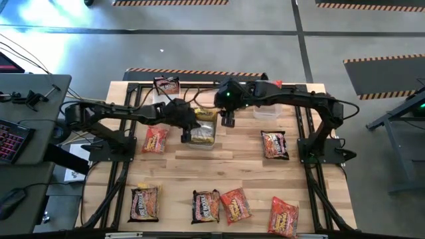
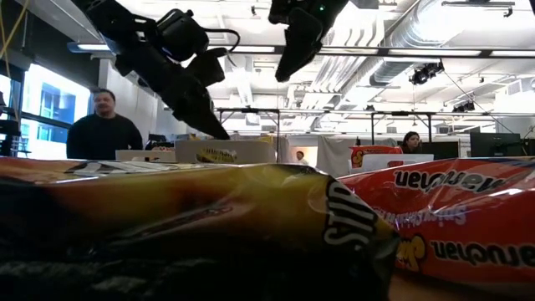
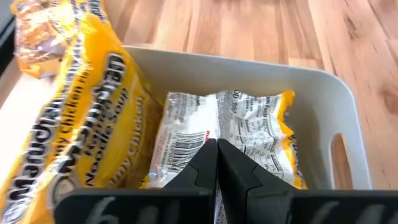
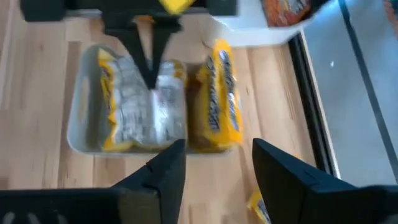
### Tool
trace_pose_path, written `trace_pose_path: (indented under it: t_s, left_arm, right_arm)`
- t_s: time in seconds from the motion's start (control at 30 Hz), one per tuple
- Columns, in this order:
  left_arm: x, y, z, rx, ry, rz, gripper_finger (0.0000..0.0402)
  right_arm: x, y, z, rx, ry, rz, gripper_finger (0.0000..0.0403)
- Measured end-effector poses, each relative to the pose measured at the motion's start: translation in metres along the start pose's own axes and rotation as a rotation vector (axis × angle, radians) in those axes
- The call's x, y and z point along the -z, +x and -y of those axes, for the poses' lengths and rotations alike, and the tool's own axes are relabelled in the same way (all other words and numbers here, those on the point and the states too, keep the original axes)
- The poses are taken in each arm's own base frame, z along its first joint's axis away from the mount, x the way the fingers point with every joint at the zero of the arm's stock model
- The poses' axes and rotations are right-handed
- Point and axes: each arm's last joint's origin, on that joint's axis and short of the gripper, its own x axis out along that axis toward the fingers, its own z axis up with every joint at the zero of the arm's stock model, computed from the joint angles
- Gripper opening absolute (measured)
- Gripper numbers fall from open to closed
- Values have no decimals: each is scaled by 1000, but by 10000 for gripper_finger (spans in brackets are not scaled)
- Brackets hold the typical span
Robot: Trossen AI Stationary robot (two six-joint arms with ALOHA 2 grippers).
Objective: Sort Maruchan noodles
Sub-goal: Adjust the yellow noodle packs in the gray bin
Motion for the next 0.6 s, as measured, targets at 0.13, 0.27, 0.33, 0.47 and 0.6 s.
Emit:
trace_pose_path:
  t_s: [0.13, 0.27, 0.33, 0.47, 0.6]
  left_arm:
    - [-1, -4, -5, -16, -30, 15, 0]
    - [-2, -8, -11, -33, -68, 27, 0]
    - [-3, -10, -14, -35, -83, 41, 0]
    - [-5, -13, -22, -12, -149, 90, 0]
    - [-8, -16, -30, 10, -216, 144, 0]
  right_arm:
    - [9, 20, -19, -19, 16, 18, 184]
    - [26, 45, -47, -5, 13, 33, 216]
    - [32, 53, -61, 38, -2, 60, 236]
    - [38, 62, -86, 109, -23, 140, 267]
    - [37, 63, -103, 160, -50, 210, 275]
